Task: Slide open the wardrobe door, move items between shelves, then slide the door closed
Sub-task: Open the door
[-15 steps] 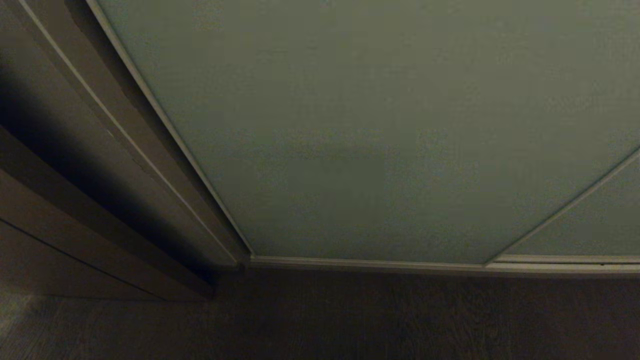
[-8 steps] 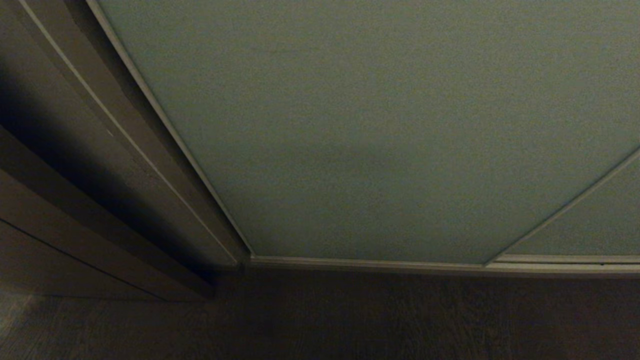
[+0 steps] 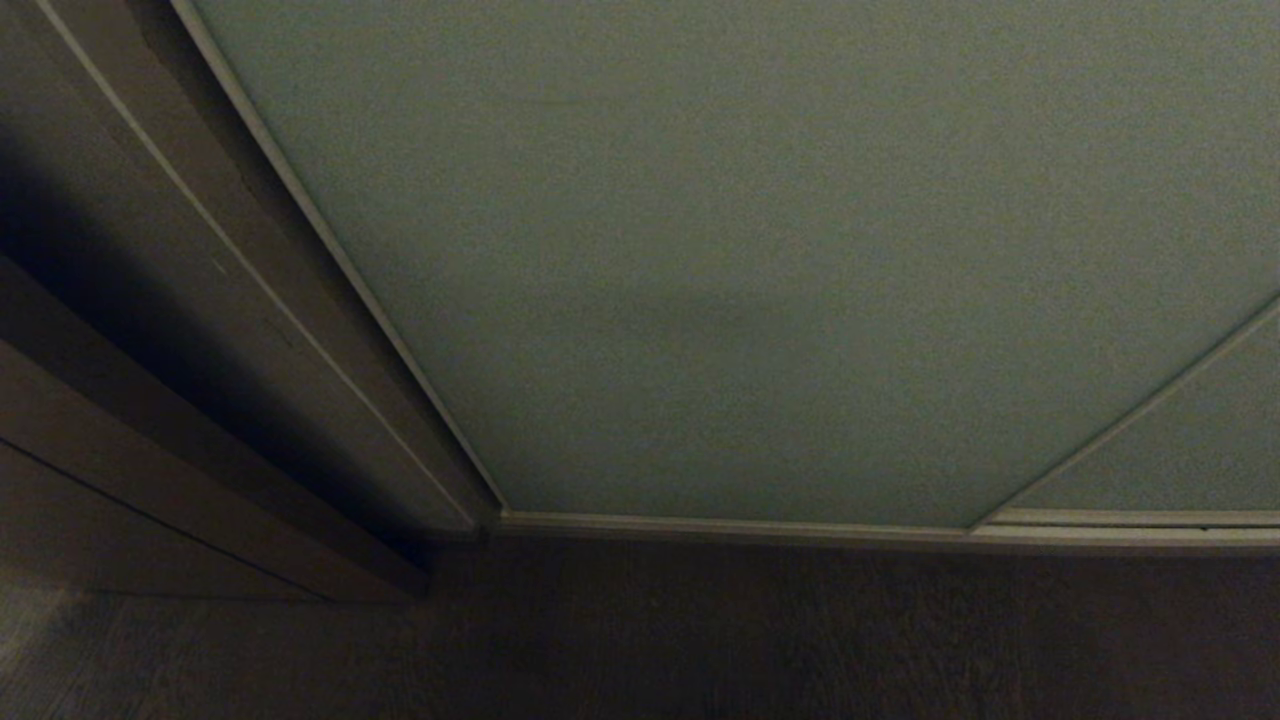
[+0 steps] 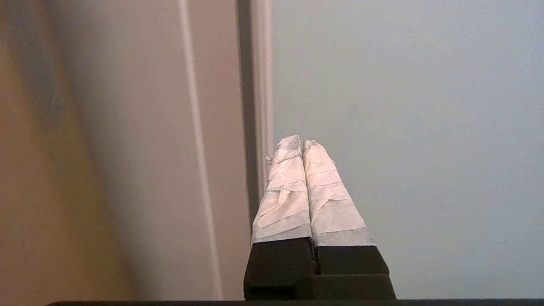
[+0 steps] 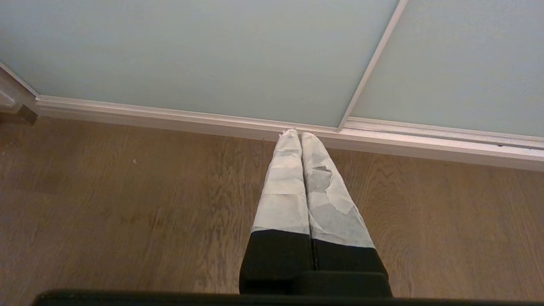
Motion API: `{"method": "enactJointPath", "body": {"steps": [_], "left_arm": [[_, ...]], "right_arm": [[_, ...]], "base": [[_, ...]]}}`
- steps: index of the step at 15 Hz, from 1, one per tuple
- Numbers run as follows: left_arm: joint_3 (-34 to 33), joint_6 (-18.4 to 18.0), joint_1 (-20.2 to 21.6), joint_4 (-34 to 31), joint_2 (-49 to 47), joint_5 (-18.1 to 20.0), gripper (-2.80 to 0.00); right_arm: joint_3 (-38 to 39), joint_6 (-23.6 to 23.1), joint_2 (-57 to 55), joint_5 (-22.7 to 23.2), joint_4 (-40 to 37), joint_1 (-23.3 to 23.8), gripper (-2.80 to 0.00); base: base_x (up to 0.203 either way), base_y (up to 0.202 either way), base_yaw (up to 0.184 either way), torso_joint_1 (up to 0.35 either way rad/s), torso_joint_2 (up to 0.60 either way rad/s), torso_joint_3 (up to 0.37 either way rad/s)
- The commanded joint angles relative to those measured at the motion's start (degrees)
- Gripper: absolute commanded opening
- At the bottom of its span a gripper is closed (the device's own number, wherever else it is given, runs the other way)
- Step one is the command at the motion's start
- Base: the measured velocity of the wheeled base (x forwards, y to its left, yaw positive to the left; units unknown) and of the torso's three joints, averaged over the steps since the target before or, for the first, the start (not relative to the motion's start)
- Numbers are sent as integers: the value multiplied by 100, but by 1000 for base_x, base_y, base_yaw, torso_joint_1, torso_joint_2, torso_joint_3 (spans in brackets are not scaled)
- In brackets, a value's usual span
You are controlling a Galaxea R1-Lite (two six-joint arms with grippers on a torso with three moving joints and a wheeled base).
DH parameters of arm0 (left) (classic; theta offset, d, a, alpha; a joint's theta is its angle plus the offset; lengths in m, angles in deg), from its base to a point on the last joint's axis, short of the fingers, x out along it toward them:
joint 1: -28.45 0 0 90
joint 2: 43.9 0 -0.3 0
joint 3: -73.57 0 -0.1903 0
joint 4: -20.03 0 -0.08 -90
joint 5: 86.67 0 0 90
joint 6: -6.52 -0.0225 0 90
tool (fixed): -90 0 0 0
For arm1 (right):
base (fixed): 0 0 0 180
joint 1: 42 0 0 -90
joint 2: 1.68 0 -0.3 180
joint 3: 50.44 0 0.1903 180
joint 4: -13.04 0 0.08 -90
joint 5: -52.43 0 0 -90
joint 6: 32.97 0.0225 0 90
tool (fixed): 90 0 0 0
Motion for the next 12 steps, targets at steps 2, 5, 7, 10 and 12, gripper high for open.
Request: {"method": "enactJointPath", "body": {"steps": [2,5,7,10,12], "left_arm": [[313,-85,-50,934,-744,-240,-280],[346,-270,-28,1758,-1101,-378,-280],[375,-292,30,2488,-1336,-448,-280],[325,-322,43,3572,-1636,-481,-280],[258,-424,47,3706,-1642,-587,-280]], "right_arm": [[4,-4,-9,4,3,-1,-280],[0,-4,-9,4,-2,-1,-280],[5,-4,-9,0,-2,-1,-280],[0,-4,-9,4,-2,-1,-280],[0,-4,-9,4,-2,-1,-280]], "base": [[0,0,0,0,0,0],[0,0,0,0,0,0],[0,0,0,0,0,0],[0,0,0,0,0,0],[0,0,0,0,0,0]]}}
